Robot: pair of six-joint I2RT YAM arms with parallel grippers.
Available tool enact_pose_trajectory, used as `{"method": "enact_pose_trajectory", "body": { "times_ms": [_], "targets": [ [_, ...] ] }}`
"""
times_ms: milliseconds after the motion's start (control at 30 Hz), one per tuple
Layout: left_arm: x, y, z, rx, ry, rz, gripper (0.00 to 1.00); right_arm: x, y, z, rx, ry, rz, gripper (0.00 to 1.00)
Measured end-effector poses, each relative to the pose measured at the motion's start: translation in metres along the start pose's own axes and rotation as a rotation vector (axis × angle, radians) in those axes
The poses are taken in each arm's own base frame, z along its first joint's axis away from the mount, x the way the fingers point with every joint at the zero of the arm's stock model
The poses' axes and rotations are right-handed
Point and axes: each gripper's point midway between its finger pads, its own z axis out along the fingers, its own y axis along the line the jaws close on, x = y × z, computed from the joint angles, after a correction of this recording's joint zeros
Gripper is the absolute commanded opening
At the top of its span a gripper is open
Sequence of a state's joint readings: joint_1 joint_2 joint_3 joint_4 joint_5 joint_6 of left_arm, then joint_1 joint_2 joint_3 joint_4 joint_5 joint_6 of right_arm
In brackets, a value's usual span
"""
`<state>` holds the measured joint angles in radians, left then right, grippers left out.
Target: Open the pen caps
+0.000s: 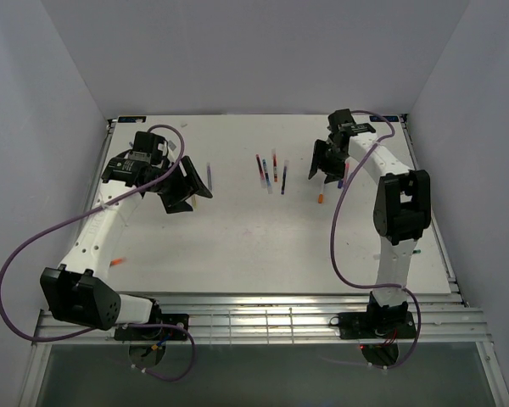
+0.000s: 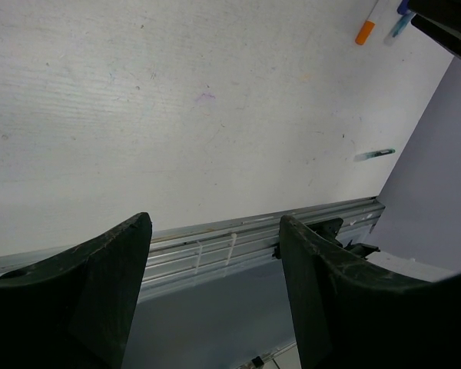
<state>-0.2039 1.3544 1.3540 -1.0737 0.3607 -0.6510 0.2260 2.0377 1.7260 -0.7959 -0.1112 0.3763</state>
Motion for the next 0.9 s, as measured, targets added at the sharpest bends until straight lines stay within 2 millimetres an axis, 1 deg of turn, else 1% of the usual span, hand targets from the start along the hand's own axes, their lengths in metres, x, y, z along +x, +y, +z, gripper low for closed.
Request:
{"method": "enact_pose_trajectory", "body": {
  "times_ms": [200,300,433,533,567,633,667,800,900],
  "targets": [
    [0.001,0.0,-0.003,0.005,-0.008,0.012,0.77,0.003,-0.017,0.018,0.074,0.017,0.013,0.6],
    [0.001,0.0,-0.003,0.005,-0.008,0.015,0.77,0.002,-0.023,0.021,0.109,0.011,0.012,0.6],
    [0.001,0.0,-0.003,0.006,-0.008,0.019,0.77,0.001,-0.027,0.022,0.126,0.004,0.004,0.6],
    [0.002,0.0,-0.003,0.006,-0.007,0.019,0.76,0.0,-0.03,0.026,0.136,0.005,-0.003,0.59],
    [0.002,0.0,-0.003,0.006,-0.007,0.019,0.76,0.001,-0.032,0.029,0.143,0.009,-0.004,0.54],
    [0.002,0.0,-0.003,0.008,-0.005,0.019,0.75,0.004,-0.036,0.038,0.157,0.024,-0.008,0.53],
    [0.002,0.0,-0.003,0.01,-0.004,0.019,0.75,0.007,-0.039,0.043,0.164,0.035,-0.007,0.5],
    [0.003,-0.001,-0.003,0.016,0.001,0.018,0.73,0.014,-0.046,0.058,0.184,0.069,-0.004,0.46],
    [0.004,-0.002,-0.003,0.019,0.005,0.017,0.73,0.011,-0.045,0.059,0.179,0.056,-0.005,0.43]
  ]
}}
